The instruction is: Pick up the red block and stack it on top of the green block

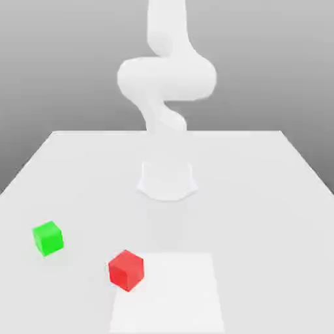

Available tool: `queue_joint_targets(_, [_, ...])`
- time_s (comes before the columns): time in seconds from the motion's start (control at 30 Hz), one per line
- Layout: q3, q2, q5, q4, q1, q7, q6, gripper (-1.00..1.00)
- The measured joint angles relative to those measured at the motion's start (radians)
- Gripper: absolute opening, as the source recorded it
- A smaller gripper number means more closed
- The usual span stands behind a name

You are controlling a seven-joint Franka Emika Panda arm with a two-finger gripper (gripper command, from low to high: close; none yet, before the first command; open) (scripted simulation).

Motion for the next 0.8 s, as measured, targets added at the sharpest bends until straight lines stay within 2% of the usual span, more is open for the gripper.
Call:
queue_joint_targets(0.37, [-0.021,0.415,0.037,-0.235,-0.08,0.174,0.243,0.0])
queue_joint_targets(0.63, [-0.041,0.703,0.0,-0.399,-0.14,0.341,0.416,0.0])
queue_joint_targets(0.8, [-0.031,0.883,0.013,-0.395,-0.15,0.346,0.562,0.0])
